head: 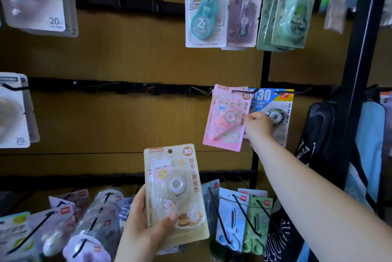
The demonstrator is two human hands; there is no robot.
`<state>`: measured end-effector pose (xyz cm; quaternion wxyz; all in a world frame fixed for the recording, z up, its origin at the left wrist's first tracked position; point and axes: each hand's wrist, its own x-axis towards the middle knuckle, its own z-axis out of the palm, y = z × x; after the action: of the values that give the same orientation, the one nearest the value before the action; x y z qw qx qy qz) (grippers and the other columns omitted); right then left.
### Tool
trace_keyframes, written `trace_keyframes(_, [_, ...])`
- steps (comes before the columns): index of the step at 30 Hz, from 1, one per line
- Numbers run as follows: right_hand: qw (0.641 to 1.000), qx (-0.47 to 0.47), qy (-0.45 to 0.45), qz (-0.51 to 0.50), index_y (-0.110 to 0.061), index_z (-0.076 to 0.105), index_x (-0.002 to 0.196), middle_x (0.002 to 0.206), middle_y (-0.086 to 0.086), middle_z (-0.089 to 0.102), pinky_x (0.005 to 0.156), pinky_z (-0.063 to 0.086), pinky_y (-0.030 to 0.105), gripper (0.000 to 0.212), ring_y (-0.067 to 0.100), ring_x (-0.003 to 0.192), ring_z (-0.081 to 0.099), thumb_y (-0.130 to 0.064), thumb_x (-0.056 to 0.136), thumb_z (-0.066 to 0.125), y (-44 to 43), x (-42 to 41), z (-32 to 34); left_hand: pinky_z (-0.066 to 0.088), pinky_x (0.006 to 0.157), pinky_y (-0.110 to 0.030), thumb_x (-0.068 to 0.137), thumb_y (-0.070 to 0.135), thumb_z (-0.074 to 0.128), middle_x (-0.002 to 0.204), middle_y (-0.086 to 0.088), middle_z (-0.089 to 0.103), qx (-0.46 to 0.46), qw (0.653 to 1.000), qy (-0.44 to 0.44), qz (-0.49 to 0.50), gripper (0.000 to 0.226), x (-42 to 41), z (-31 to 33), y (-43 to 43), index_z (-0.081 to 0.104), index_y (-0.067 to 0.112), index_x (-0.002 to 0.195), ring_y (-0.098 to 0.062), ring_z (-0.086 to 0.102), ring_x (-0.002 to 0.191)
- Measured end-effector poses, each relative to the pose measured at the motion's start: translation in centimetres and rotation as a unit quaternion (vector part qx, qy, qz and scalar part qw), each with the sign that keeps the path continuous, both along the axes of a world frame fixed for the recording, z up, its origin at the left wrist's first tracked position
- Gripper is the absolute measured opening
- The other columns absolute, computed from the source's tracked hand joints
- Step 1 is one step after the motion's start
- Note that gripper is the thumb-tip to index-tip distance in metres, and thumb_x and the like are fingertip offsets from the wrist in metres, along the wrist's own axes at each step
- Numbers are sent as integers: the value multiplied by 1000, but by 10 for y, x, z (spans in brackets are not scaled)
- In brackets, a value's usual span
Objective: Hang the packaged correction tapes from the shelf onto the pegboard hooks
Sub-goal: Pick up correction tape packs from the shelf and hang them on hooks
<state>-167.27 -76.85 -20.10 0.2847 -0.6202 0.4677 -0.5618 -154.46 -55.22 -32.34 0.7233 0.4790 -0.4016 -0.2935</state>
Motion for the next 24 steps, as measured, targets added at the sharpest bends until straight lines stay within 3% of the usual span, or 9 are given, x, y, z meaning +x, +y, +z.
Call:
trace_keyframes(3, [1000, -11, -20, 16, -10, 50, 84, 70, 2, 50, 59, 41, 29, 13, 25, 81, 53, -15, 92, 42, 10, -2, -6, 58, 63, -27, 60, 4, 78, 103, 1, 64, -5, 1000, 16, 4, 57, -2, 0, 0, 51, 33, 102, -22, 63, 95])
trace_keyframes(6, [996, -22, -86, 23, -11, 49, 102, 85, -2, 46, 69, 36, 27, 12, 17, 87, 46, -17, 93, 43, 41, -8, -20, 54, 82, -45, 46, 16, 81, 107, -2, 66, -14, 1000, 21, -9, 67, -6, 3, 2, 52, 34, 103, -26, 64, 100])
trace_keyframes(8, [993, -11, -108, 52, -8, 50, 104, 95, 0, 48, 76, 36, 27, 17, 16, 89, 46, -20, 93, 44, 66, -11, -31, 53, 85, -47, 41, 16, 78, 107, -1, 66, -19, 999, 25, -18, 68, -10, 5, 1, 52, 36, 101, -25, 65, 100])
trace_keyframes(10, [985, 13, -75, 153, -14, 53, 94, 91, -1, 55, 76, 40, 26, 13, 15, 90, 51, -26, 93, 46, 93, -15, -36, 53, 84, -48, 37, 21, 79, 104, 1, 68, -25, 999, 24, -30, 71, -17, 10, -1, 53, 38, 101, -24, 66, 98])
trace_keyframes(13, [946, 24, -14, 322, -27, 51, 87, 88, -13, 58, 72, 41, 10, 6, -1, 84, 56, -25, 92, 48, 124, -23, -32, 53, 86, -49, 34, 27, 77, 99, 4, 72, -46, 998, 13, -40, 70, -31, 23, -2, 56, 39, 100, -21, 69, 95])
trace_keyframes(16, [944, -31, -15, 327, -25, 54, 82, 79, -12, 62, 58, 44, 1, 17, -14, 60, 58, -10, 90, 52, 132, -37, -21, 57, 79, -41, 46, 23, 84, 104, 0, 72, -59, 997, -21, -49, 68, -47, 42, -3, 53, 40, 105, -20, 70, 93])
trace_keyframes(20, [961, -73, -103, 246, -24, 56, 77, 72, -9, 62, 56, 46, 5, 23, -8, 56, 59, -5, 90, 50, 129, -59, -7, 47, 44, -16, 74, 20, 72, 92, 4, 70, -51, 995, -80, -23, 66, -71, 67, -9, 33, 41, 122, -6, 65, 58])
trace_keyframes(22, [964, -78, -130, 216, -25, 57, 78, 72, -7, 62, 68, 49, 18, 23, 4, 66, 60, -7, 90, 49, 128, -68, -2, 47, 47, -11, 77, 21, 69, 102, 5, 67, -53, 991, -124, -12, 68, -81, 78, -14, 29, 40, 130, -3, 64, 61])
trace_keyframes(24, [968, -75, -138, 194, -28, 56, 79, 76, -6, 62, 79, 48, 29, 23, 12, 75, 58, -10, 91, 49, 124, -75, 4, 53, 67, -16, 77, 26, 69, 119, 5, 62, -57, 985, -163, -3, 69, -88, 86, -19, 29, 41, 131, -8, 66, 88])
